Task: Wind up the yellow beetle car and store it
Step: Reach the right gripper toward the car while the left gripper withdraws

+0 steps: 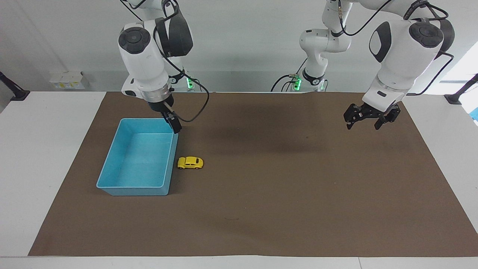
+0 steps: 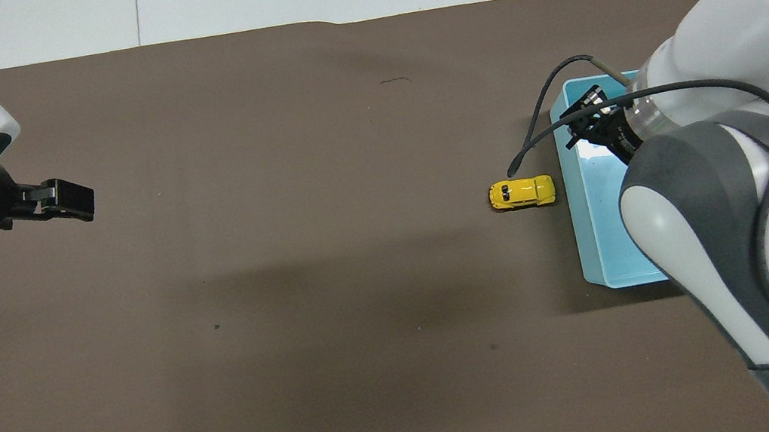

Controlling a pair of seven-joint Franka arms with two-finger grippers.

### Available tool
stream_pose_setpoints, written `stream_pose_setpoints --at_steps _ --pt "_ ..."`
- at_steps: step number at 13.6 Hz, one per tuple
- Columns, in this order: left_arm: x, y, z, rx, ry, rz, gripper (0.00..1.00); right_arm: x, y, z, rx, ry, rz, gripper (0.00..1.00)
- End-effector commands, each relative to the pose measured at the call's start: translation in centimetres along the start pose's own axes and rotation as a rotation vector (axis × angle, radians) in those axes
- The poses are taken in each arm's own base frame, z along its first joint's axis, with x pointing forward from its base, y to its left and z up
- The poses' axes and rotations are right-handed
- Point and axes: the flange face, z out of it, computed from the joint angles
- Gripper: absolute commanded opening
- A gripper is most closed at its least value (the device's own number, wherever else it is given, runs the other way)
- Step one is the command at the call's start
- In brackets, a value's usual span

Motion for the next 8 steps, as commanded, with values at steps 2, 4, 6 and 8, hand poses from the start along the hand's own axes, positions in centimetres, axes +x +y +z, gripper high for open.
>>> stream_pose_setpoints --at_steps 2,4,6,8 --pt "-0.9 -0.3 -3.5 -0.034 -0.001 0.016 1.00 -1.0 -0.7 2.7 0.036 0.000 0.148 1.00" --pt "-2.1 -0.2 -5.2 -0.034 0.003 0.016 1.00 -1.0 -0.8 3.8 0.060 0.003 0.239 1.00" --pt "-3.6 -0.1 -5.8 -0.033 -0.033 0.017 1.00 -0.9 -1.1 5.5 0.073 0.000 0.336 1.00" --pt "-3.8 -0.5 -5.6 -0.033 -0.055 0.011 1.00 -1.4 -1.2 7.1 0.076 -0.003 0.400 1.00"
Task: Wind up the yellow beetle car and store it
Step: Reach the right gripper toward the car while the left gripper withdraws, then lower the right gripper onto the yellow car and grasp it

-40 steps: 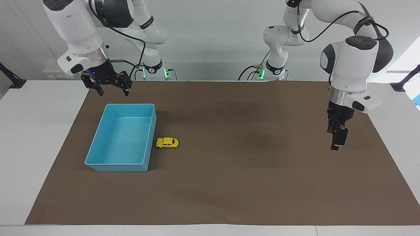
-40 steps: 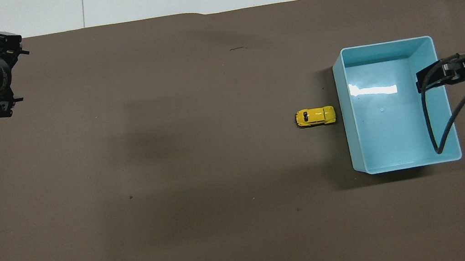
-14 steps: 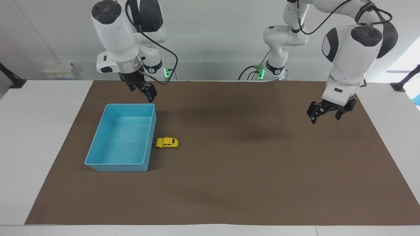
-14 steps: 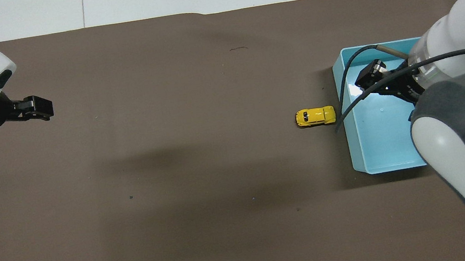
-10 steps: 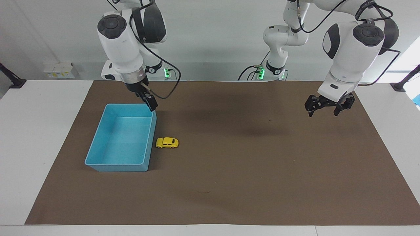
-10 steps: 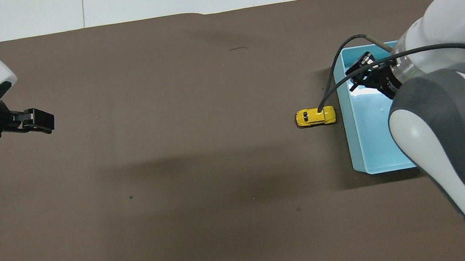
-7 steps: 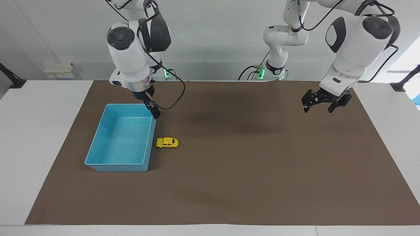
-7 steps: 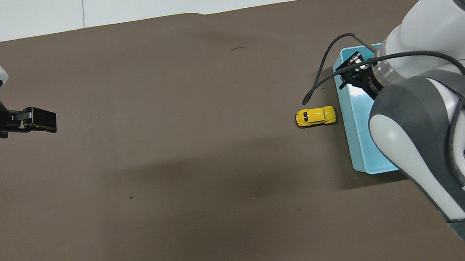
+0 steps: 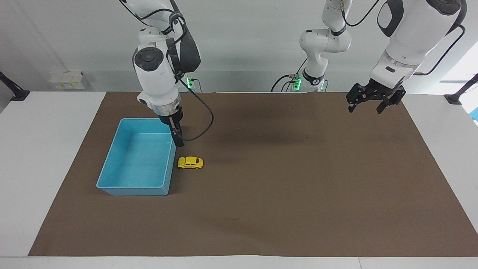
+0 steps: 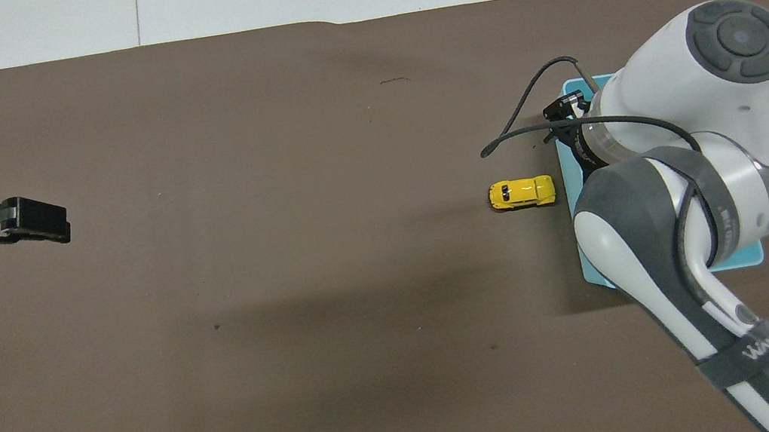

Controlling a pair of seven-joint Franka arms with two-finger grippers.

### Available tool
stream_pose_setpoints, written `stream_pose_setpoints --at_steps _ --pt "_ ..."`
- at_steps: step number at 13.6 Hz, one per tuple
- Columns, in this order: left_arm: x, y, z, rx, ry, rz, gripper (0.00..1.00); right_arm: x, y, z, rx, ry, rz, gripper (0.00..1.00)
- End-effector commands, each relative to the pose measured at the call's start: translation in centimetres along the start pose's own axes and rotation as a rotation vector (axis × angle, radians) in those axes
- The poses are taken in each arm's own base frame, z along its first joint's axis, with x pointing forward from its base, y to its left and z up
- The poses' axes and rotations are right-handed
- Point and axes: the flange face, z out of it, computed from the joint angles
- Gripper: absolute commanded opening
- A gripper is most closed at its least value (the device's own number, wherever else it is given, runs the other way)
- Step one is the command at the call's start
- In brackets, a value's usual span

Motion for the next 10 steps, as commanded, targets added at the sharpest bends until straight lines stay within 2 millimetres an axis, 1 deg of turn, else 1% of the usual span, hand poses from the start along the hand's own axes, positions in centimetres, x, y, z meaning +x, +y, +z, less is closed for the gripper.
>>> stream_pose_setpoints --at_steps 1,4,8,9,10 --pt "-0.5 -0.6 -0.3 -0.017 -0.010 0.007 1.00 -0.6 0.4 2.5 0.025 -0.011 0.102 1.00" --pt "-0.4 -0.6 -0.3 -0.017 0.001 0.010 1.00 -0.7 0.6 5.0 0.052 -0.017 0.175 1.00" --pt "-0.3 -0.6 -0.3 -0.017 0.007 0.013 1.00 -0.6 0.8 8.3 0.073 -0.027 0.189 1.00" --pt "-0.3 -0.7 -0.4 -0.017 0.008 0.011 1.00 -0.9 0.9 9.3 0.092 -0.030 0.197 1.00" --pt "-0.3 -1.1 -0.4 -0.017 0.009 0.004 1.00 -1.9 1.0 10.1 0.110 -0.036 0.190 1.00"
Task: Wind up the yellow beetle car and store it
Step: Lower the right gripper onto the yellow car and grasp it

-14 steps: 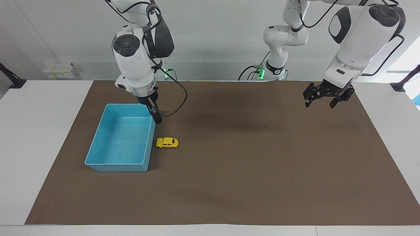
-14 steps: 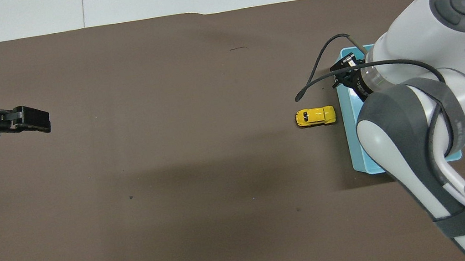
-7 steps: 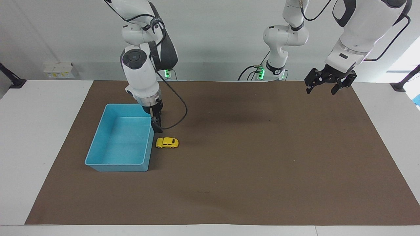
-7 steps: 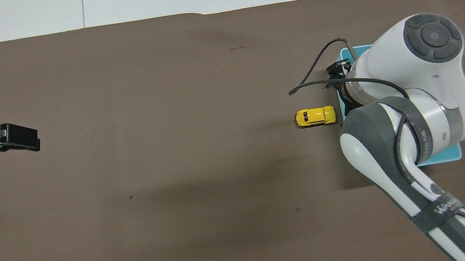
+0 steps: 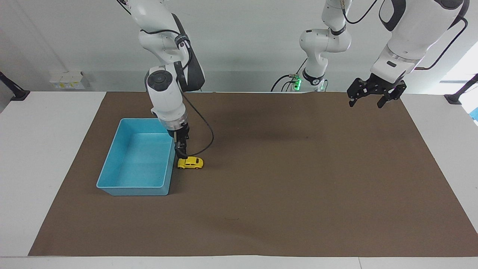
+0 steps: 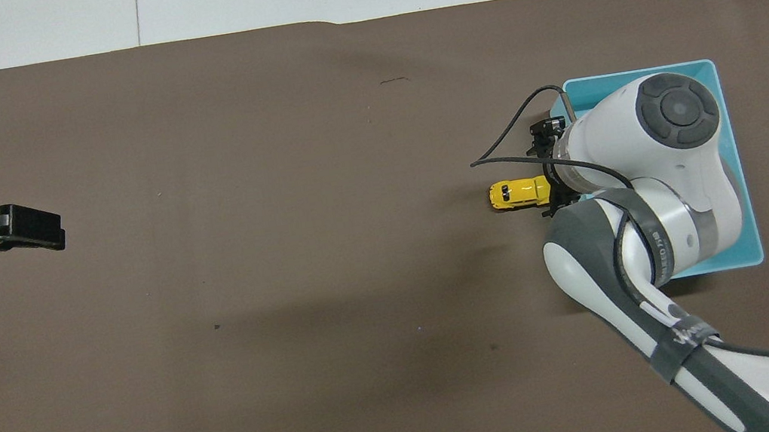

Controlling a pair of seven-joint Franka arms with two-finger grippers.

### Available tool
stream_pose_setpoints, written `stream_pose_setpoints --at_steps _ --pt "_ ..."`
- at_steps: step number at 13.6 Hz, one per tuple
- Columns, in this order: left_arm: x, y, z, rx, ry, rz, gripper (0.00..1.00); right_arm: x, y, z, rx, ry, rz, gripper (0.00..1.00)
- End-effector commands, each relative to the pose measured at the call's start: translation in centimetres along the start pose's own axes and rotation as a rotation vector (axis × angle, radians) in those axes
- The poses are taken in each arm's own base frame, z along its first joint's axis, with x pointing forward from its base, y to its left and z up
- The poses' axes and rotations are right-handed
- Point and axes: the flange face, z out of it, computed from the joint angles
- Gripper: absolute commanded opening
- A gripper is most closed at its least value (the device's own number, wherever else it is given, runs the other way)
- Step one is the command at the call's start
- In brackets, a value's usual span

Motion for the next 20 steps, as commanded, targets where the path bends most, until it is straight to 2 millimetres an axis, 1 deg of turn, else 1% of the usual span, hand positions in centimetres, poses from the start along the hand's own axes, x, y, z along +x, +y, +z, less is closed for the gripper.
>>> stream_pose_setpoints --at_steps 1,3,6,7,8,9,10,12,13,15,16,17,18,19,20 --pt "-0.1 -0.8 -0.2 -0.017 0.009 0.002 1.00 -1.3 1.1 2.2 0.034 -0.019 0.021 1.00" --pt "-0.1 -0.8 -0.1 -0.017 0.007 0.000 1.00 -1.4 1.0 3.6 0.025 -0.021 0.022 1.00" --pt "-0.1 -1.0 0.0 -0.017 0.003 -0.003 1.00 -1.1 1.3 6.3 0.049 -0.031 0.023 1.00" --pt "-0.1 -1.0 -0.1 -0.017 0.004 -0.001 1.00 -1.1 1.5 6.8 0.058 -0.034 0.024 1.00" --pt "0.0 -1.3 0.0 -0.017 0.006 -0.006 1.00 -1.1 1.5 6.8 0.059 -0.035 0.022 1.00" --pt "0.0 -2.1 0.1 -0.017 0.005 -0.020 1.00 -0.6 1.4 7.1 0.057 -0.034 0.031 1.00" --pt "0.0 -2.5 0.1 -0.019 0.005 -0.027 1.00 -0.4 1.3 7.7 0.055 -0.036 0.035 1.00" --pt "0.0 -2.5 0.0 -0.019 0.006 -0.026 1.00 -0.1 1.3 8.2 0.050 -0.036 0.040 1.00" --pt "0.0 -2.4 0.1 -0.019 0.005 -0.026 1.00 0.0 1.3 8.5 0.047 -0.036 0.042 0.98" --pt "-0.2 -2.4 0.3 -0.019 0.000 -0.026 1.00 1.1 1.1 8.7 0.045 -0.035 0.067 0.81" --pt "-0.2 -2.5 0.6 -0.019 -0.006 -0.029 1.00 1.1 1.1 8.7 0.045 -0.035 0.067 0.72" --pt "-0.2 -2.6 0.9 -0.019 -0.013 -0.031 1.00 1.1 1.1 8.7 0.044 -0.035 0.073 0.54" --pt "-0.2 -2.6 0.9 -0.019 -0.012 -0.041 1.00 1.1 1.0 8.7 0.045 -0.036 0.075 0.25" --pt "-0.2 -2.6 0.9 -0.019 -0.012 -0.035 1.00 1.1 0.9 8.7 0.045 -0.036 0.072 0.03" --pt "-0.1 -2.6 0.7 -0.019 -0.009 -0.037 1.00 0.8 0.9 8.6 0.046 -0.037 0.064 0.00"
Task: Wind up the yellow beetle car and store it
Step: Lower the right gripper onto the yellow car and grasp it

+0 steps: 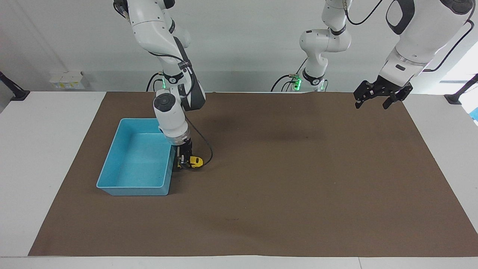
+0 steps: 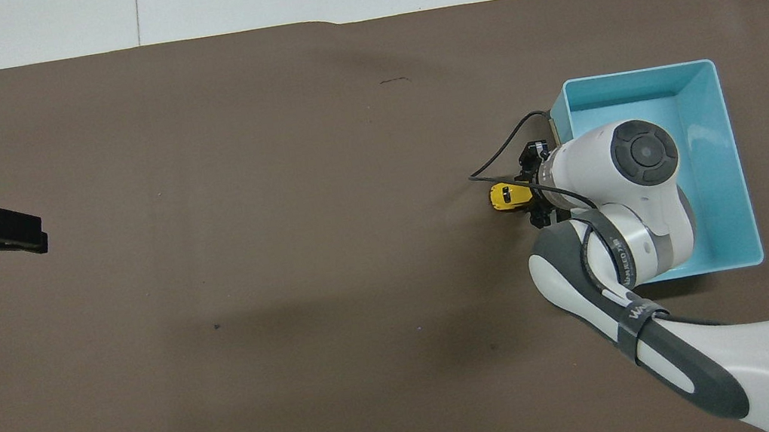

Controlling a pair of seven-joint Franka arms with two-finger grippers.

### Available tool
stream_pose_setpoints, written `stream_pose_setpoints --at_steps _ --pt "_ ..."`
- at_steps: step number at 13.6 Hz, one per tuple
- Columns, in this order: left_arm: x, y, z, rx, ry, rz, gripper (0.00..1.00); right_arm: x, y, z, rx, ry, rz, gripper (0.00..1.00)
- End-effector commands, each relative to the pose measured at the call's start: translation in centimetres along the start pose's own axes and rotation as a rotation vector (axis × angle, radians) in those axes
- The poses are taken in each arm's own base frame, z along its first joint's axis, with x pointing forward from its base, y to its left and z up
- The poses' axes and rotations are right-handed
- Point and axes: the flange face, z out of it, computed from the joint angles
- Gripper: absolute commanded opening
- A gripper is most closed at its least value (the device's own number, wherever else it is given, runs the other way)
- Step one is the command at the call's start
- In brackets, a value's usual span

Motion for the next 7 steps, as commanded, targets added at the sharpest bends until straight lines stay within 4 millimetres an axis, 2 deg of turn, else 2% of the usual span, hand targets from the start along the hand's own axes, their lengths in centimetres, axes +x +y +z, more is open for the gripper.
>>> stream_pose_setpoints --at_steps 1,4,7 --pt "-0.1 -0.5 -0.1 -0.017 0.008 -0.003 1.00 -0.6 0.1 0.2 0.009 -0.007 0.021 0.00" --pt "-0.4 -0.5 0.0 -0.017 -0.009 -0.006 1.00 -1.0 -0.4 -0.4 0.007 -0.008 0.019 0.00" --pt "-0.4 -0.7 -0.1 -0.017 -0.003 -0.009 1.00 -1.3 -1.5 -2.0 -0.017 -0.006 0.016 0.00"
